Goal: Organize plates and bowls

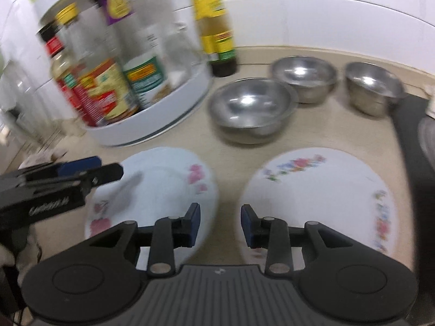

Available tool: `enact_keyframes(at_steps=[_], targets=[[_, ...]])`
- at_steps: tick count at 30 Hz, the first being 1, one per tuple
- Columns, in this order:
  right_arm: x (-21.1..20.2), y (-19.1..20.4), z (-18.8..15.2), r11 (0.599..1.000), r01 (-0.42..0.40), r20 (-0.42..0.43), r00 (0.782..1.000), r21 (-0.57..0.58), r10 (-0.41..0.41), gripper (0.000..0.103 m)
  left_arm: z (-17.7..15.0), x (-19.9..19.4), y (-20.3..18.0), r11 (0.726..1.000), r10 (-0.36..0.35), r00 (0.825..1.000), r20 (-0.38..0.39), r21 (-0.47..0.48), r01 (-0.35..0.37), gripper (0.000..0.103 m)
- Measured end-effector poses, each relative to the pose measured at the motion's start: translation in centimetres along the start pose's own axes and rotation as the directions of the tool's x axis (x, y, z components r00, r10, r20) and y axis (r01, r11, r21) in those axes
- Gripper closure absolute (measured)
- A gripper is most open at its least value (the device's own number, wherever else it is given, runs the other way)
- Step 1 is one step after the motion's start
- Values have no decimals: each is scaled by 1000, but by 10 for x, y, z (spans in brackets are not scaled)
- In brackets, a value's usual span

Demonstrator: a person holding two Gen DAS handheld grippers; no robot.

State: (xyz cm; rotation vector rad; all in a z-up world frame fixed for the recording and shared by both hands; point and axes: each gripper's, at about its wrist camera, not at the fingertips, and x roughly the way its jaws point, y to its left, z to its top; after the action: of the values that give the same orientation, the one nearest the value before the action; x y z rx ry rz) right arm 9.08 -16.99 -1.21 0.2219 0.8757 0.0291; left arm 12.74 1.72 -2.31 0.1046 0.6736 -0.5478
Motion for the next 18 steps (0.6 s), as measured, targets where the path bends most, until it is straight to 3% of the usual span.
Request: enact_keyframes(at_steps=[3,7,14,18], targets=[[-11,-17,-3,996,68,18,997,51,-69,70,4,8,-21,995,-84,996,-3,54,84,31],[-25,-44,-11,984,121,39,991,127,-127,65,13,18,-50,982,-135,991,-2,135,134,21],[-32,-96,-24,958,133,19,990,253,-143,53,29,57,-94,950,-209,976,-66,222,218,17],[-35,-118,-31,952,107,21,993,287,-118,47,30,81,-110,944,-193,973,-125,247,219,15]])
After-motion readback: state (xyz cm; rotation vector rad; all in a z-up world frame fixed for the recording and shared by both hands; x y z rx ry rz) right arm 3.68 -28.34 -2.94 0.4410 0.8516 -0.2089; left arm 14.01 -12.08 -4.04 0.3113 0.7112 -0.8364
